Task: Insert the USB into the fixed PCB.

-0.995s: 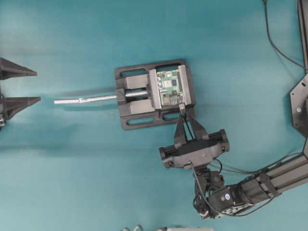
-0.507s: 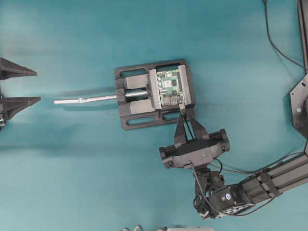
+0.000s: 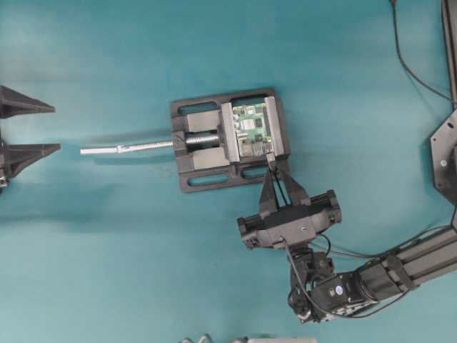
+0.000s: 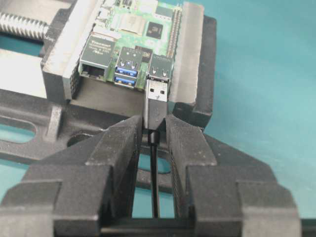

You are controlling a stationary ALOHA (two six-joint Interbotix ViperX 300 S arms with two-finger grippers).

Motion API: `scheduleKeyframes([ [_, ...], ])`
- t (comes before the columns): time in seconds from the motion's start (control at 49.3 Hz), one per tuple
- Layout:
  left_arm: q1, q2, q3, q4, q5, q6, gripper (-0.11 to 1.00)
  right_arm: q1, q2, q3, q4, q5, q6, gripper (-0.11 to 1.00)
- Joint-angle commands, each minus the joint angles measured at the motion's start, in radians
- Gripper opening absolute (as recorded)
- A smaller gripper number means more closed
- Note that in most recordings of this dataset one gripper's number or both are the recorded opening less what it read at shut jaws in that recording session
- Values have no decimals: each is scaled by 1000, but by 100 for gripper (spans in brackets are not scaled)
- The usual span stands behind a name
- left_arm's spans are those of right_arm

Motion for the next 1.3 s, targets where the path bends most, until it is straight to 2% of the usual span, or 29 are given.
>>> scheduleKeyframes([
  [0.0, 2, 6, -14, 3, -8, -8, 100, -9, -46, -8, -3, -5, -2, 21],
  [0.893, 2, 6, -12, 2, -8, -8, 100, -43, -61, 0, -8, 5, -20, 21],
  [1.279, 2, 6, -14, 3, -8, -8, 100, -72, -61, -17, -25, 12, -64, 21],
])
